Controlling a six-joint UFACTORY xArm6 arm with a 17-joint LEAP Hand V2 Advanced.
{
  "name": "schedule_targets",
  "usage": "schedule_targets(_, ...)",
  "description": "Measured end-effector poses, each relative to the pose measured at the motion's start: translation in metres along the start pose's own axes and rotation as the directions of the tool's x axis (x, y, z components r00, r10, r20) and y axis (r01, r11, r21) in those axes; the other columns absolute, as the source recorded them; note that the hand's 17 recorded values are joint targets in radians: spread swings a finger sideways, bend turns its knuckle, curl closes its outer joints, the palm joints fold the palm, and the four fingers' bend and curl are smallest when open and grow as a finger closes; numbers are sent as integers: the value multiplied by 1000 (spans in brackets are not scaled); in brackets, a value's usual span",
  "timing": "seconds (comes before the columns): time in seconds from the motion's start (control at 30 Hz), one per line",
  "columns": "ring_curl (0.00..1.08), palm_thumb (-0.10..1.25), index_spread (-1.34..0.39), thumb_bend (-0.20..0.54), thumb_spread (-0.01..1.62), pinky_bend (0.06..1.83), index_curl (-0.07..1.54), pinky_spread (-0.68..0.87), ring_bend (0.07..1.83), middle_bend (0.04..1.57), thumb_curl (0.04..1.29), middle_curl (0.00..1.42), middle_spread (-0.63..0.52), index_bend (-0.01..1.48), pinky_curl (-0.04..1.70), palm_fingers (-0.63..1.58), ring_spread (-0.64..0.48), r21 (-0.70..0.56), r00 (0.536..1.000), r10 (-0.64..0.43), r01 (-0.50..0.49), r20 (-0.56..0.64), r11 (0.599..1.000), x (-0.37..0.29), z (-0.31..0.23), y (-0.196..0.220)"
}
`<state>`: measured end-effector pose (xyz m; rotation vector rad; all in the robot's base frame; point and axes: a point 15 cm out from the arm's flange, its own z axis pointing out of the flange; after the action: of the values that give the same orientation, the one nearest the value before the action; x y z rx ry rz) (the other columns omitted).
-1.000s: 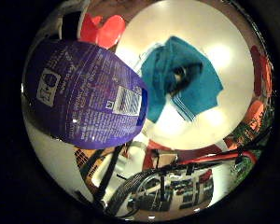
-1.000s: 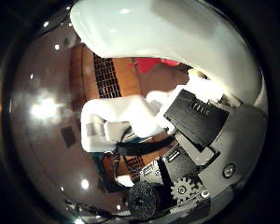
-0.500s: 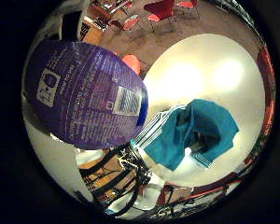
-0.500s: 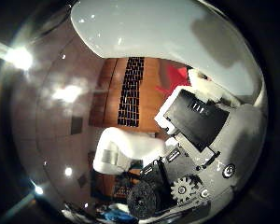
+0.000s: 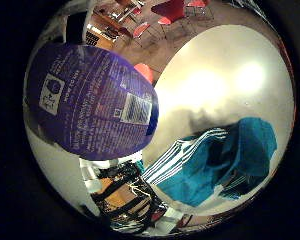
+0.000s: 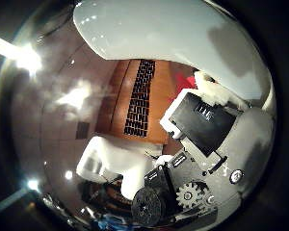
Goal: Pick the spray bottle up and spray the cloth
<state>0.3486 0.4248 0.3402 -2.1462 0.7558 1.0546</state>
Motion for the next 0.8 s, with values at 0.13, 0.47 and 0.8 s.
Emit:
schedule_targets(0.13, 596, 1009, -209, -22, 470, 972, 796, -214, 1493, 1375, 949, 650, -77, 1110, 1333, 1174, -157, -3, 1000, 12, -12, 0, 1000, 14, 5, 7)
schedule_targets(0.47, 594, 1003, -199, -22, 442, 953, 799, -222, 1484, 1366, 956, 649, -77, 1116, 1304, 1175, -157, 25, 1000, -5, 5, 10, 1000, 46, 16, 16)
schedule_targets(0.8, 589, 997, -198, -25, 433, 950, 797, -236, 1477, 1360, 957, 651, -78, 1116, 1260, 1179, -156, 71, 999, -26, 25, 20, 997, 66, 40, 26)
